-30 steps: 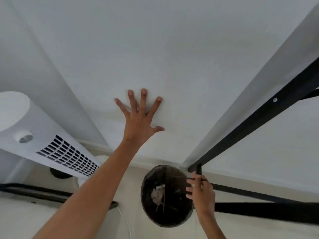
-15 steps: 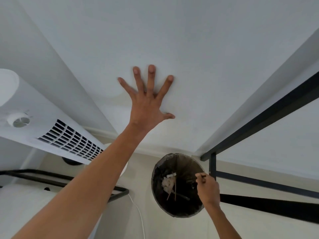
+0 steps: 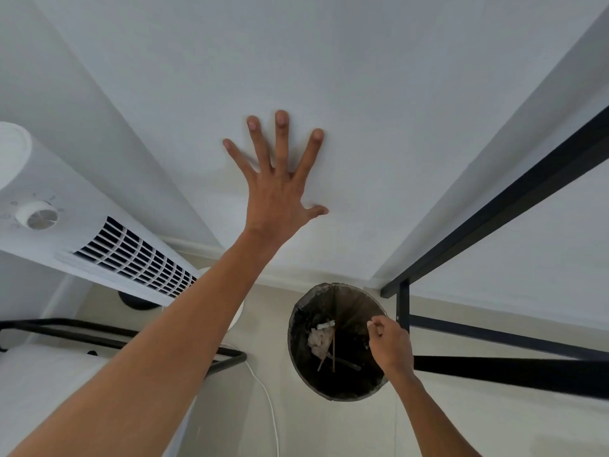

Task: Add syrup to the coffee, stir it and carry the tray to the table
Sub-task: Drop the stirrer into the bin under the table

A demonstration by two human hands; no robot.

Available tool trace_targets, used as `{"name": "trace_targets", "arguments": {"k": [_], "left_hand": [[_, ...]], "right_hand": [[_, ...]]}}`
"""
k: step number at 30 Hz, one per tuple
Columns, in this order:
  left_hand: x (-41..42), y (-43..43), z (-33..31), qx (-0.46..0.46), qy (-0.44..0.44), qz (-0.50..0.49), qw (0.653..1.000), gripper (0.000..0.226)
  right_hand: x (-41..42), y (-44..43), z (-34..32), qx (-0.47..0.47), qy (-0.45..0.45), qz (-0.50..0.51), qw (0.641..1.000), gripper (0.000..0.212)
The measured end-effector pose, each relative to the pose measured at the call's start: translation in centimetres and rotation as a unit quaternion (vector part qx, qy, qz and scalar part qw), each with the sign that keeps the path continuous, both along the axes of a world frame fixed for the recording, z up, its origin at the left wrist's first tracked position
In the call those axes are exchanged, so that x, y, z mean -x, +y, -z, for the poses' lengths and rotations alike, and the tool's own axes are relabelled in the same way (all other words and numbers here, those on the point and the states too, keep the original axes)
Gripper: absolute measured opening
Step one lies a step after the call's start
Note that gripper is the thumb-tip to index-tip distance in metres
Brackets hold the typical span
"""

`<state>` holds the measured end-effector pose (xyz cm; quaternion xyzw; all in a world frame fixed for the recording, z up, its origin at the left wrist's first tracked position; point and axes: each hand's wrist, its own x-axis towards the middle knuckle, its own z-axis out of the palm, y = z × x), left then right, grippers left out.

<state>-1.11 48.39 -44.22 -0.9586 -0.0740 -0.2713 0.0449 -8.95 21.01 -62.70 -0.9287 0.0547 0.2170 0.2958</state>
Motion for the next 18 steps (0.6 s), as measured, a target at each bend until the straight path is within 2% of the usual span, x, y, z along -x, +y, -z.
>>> {"name": "trace_targets", "arguments": {"k": [5, 9, 11, 14, 18], "left_hand": [[1.1, -0.6, -0.1, -0.010, 0.033, -0.025, 0.999, 0.148], [4.9, -2.2, -0.3, 0.013, 0.134, -0.023, 0.991, 0.133], [7.9, -3.4, -1.4, 0.053, 0.232, -0.027, 0.971, 0.118], [12.3, -4.6, -4.0, 0.107, 0.369, -0.057, 0.922, 0.105], [17.4, -4.4, -10.5, 0.120, 0.469, -0.019, 0.875, 0.092]], "right_hand": [[-0.4, -0.3, -1.7, 0.009, -0.004, -0.006, 1.000, 0.034], [0.1, -0.4, -5.3, 0.029, 0.013, -0.039, 0.999, 0.039], [0.5, 0.1, -8.7, 0.057, 0.034, -0.083, 0.994, 0.043], [0.9, 1.2, -14.9, 0.088, 0.038, -0.146, 0.985, 0.049], [1.7, 2.7, -24.9, 0.098, 0.005, -0.177, 0.979, 0.056]]}}
